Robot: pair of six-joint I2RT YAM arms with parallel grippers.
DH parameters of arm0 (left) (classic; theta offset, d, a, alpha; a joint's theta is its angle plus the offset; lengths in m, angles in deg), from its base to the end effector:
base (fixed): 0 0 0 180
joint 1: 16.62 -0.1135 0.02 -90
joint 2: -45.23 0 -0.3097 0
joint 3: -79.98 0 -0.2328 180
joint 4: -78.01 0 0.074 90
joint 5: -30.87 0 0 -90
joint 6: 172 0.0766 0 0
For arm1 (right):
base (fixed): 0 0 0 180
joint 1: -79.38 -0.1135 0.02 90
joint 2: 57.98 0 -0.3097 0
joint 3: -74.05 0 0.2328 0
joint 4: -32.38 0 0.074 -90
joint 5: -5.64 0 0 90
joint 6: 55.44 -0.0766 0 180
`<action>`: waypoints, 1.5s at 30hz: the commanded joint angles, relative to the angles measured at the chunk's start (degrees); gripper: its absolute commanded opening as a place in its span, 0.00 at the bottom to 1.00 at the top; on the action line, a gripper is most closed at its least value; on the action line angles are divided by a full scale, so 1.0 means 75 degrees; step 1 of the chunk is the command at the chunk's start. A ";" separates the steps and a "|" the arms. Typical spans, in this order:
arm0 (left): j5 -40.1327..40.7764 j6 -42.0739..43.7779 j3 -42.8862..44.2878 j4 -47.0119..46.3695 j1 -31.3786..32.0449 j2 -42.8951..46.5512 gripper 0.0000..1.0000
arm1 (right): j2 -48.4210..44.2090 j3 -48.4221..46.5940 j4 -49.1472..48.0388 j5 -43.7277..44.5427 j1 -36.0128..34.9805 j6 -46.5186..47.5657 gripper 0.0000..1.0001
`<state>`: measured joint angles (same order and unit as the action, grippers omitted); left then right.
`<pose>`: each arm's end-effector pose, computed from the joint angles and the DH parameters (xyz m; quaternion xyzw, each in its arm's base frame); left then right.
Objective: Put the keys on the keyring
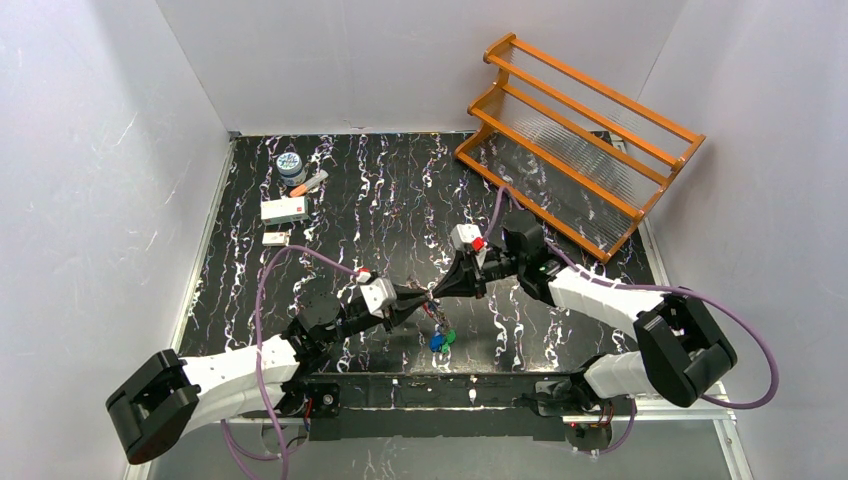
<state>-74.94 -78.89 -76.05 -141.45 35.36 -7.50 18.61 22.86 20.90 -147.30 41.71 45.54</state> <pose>0.0955 -0.1560 0.2754 0.3862 0.5114 -0.3954 0.6580 0.1674 0.2154 0.2887 -0.5698 0.4796 0.5214 0.4165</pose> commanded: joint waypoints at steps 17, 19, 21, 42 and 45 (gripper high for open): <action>0.0730 0.0580 0.0073 0.0905 0.0031 0.0465 0.53 | 0.0330 -0.2867 0.6432 0.3353 -0.0916 0.2770 0.01; 0.0717 0.0659 0.0104 0.1146 0.0031 0.0471 0.53 | 0.0523 -0.3106 0.6759 0.3781 -0.1043 0.2724 0.01; 0.0739 0.0695 0.0087 0.1301 0.0038 0.0431 0.53 | 0.0728 -0.3324 0.7092 0.4261 -0.1211 0.2738 0.01; 0.0455 0.1142 0.0138 0.1192 0.0034 -0.0686 0.36 | 0.1485 -0.4015 0.7577 0.4506 -0.1777 0.2645 0.01; 0.0540 0.1163 0.0197 0.1058 0.0034 -0.0720 0.33 | 0.1471 -0.4014 0.7556 0.4459 -0.1791 0.2649 0.01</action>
<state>-72.97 -71.39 -76.05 -131.22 35.36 -12.54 30.68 -7.02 77.32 -111.95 28.66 65.83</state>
